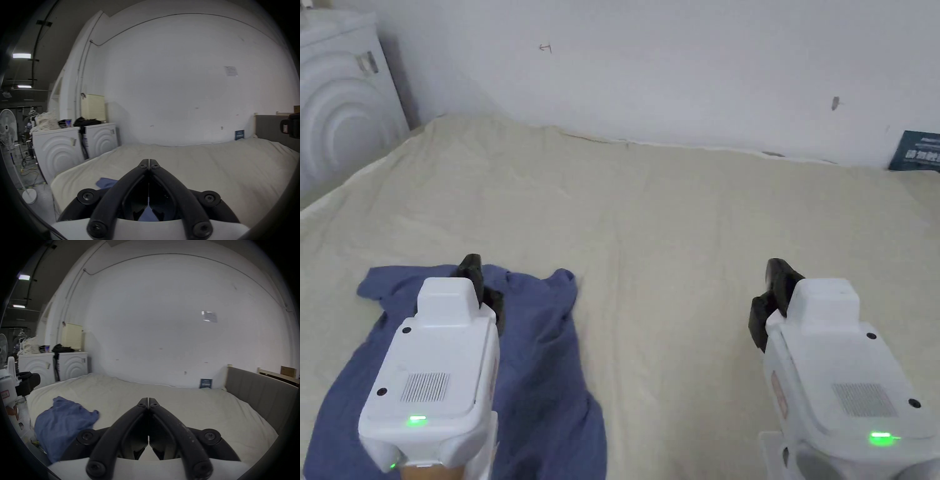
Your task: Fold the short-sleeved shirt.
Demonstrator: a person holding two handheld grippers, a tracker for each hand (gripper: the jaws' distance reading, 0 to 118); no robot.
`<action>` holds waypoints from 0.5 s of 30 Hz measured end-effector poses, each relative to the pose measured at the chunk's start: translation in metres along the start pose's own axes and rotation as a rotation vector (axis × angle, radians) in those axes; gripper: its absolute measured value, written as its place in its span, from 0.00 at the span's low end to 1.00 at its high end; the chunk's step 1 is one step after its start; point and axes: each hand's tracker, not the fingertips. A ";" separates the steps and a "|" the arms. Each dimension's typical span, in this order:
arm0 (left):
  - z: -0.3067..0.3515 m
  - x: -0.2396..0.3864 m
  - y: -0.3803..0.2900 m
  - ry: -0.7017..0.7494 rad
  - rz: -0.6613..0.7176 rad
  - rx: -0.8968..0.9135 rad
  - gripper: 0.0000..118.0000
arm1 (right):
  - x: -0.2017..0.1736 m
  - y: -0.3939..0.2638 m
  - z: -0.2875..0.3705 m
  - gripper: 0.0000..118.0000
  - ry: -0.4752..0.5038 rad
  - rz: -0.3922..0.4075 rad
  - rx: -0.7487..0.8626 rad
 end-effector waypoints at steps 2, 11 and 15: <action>0.002 -0.023 -0.002 0.035 0.001 -0.009 0.00 | -0.020 0.002 -0.008 0.01 0.039 -0.002 0.002; 0.022 -0.104 -0.015 0.186 -0.030 -0.061 0.00 | -0.098 0.005 -0.027 0.01 0.200 -0.010 -0.001; 0.024 -0.121 -0.018 0.203 -0.020 -0.095 0.00 | -0.114 0.002 -0.031 0.01 0.239 -0.005 -0.008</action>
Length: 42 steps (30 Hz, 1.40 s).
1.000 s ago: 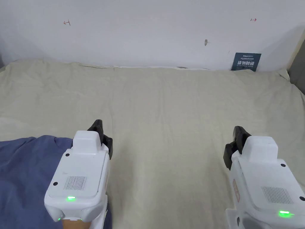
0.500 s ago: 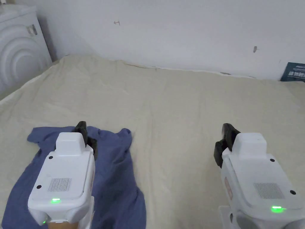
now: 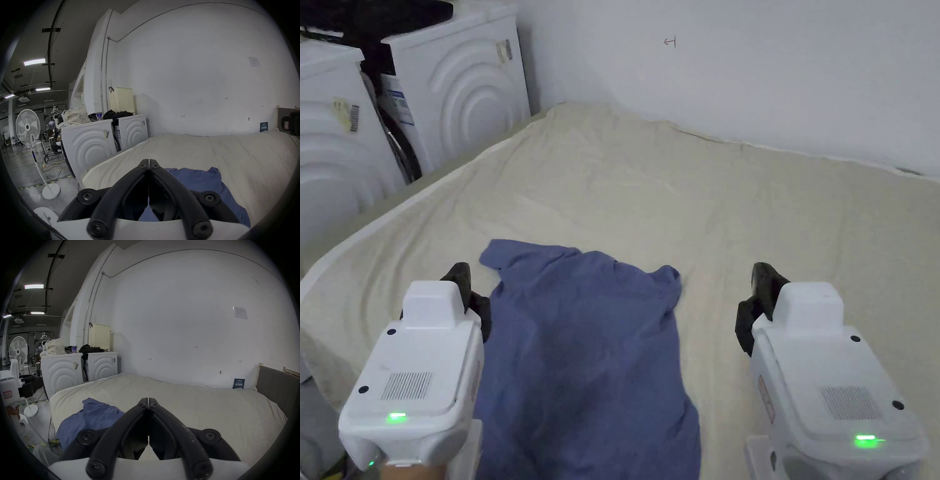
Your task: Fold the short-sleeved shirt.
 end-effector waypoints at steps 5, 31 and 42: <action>-0.027 0.002 -0.004 -0.081 0.032 -0.186 0.00 | -0.001 -0.003 -0.003 0.01 0.014 0.009 -0.016; -0.169 0.123 -0.117 -0.197 0.030 -0.899 0.59 | 0.107 -0.038 0.012 0.01 -0.271 -0.021 -0.158; -0.152 0.094 -0.083 -0.292 0.174 -0.761 0.05 | 0.122 -0.032 0.037 0.01 -0.283 -0.062 -0.119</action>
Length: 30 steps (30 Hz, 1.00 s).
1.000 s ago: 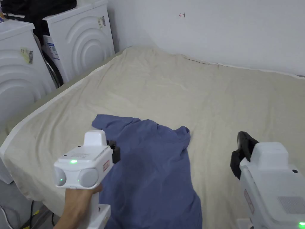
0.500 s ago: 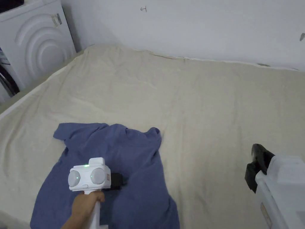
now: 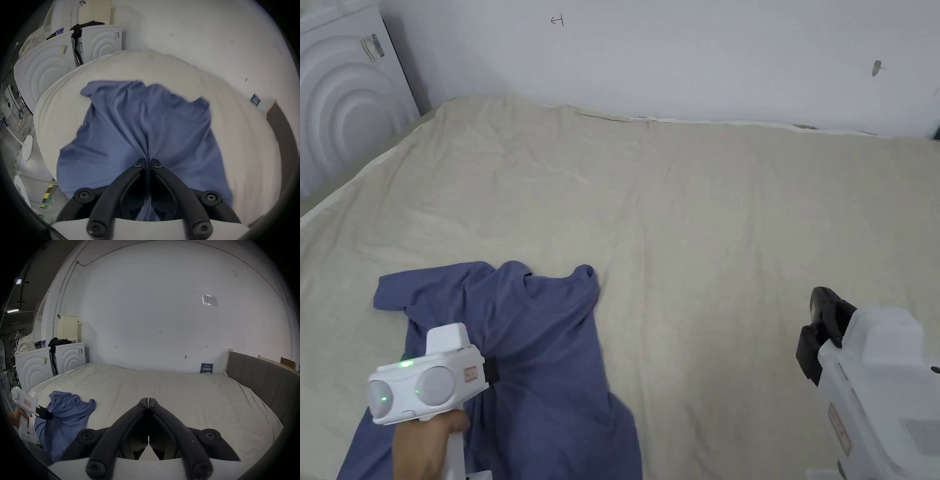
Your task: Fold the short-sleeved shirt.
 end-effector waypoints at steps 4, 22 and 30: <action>0.065 0.030 0.023 -0.126 0.011 0.082 0.05 | 0.011 0.003 0.011 0.01 -0.003 -0.022 0.021; 0.201 0.292 0.100 -0.613 -0.466 0.321 0.05 | 0.103 0.017 0.077 0.01 -0.162 -0.042 0.118; 0.182 0.380 0.056 -0.752 -0.579 0.249 0.05 | 0.143 0.013 0.097 0.01 -0.268 -0.048 0.117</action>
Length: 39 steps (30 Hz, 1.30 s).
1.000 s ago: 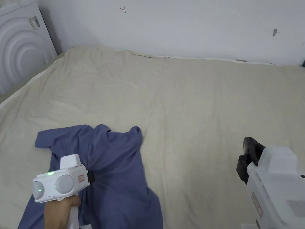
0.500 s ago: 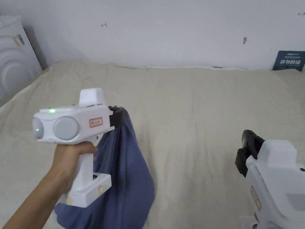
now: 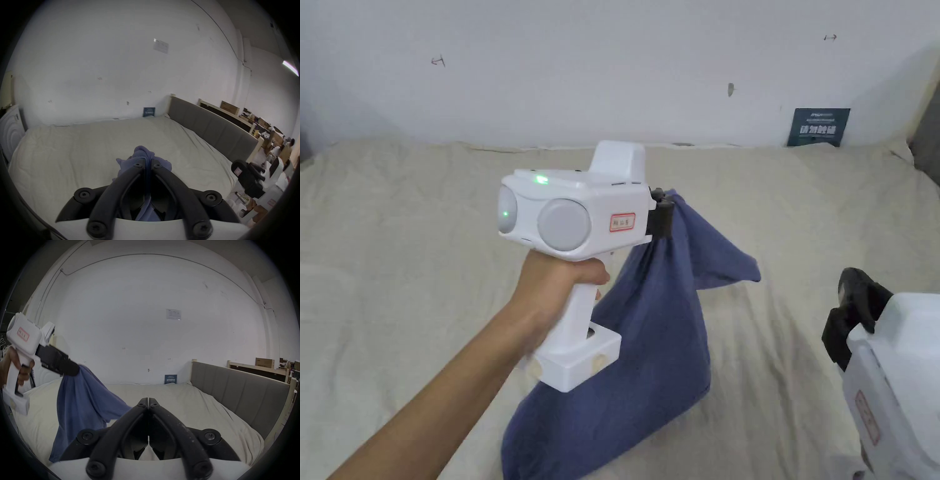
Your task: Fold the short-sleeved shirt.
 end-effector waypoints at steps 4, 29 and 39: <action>-0.044 0.017 -0.048 -0.038 0.008 -0.142 0.05 | 0.013 -0.006 0.001 0.01 -0.030 -0.006 -0.021; -0.051 0.004 -0.165 0.138 0.104 -0.265 0.98 | 0.005 -0.016 -0.009 0.01 -0.007 0.003 -0.084; 0.060 -0.040 -0.105 0.452 0.001 0.259 0.97 | -0.014 0.012 -0.012 0.01 0.019 0.008 -0.014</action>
